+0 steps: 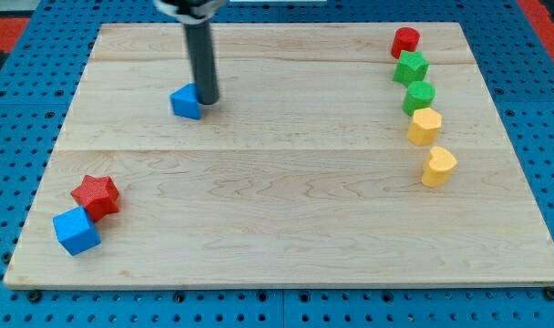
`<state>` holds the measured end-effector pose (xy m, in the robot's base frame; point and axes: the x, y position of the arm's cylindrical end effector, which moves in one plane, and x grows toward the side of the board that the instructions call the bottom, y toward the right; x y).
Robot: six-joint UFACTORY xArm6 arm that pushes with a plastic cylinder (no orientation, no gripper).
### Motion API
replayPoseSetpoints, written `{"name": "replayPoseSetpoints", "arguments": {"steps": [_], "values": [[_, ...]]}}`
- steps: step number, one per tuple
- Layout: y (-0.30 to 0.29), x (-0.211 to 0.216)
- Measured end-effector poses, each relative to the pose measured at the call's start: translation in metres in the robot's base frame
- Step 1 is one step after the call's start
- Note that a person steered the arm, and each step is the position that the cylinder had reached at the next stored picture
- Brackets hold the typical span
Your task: Place the triangle diagonal to the red star
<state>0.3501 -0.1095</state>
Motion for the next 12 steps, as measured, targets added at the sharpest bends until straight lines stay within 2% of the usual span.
{"name": "replayPoseSetpoints", "arguments": {"steps": [1, 2, 4, 5, 6, 8, 9, 12], "values": [[-0.023, -0.018], [-0.055, 0.028], [-0.016, 0.028], [-0.023, 0.068], [-0.055, 0.1], [-0.039, 0.107], [-0.002, 0.064], [0.002, -0.062]]}}
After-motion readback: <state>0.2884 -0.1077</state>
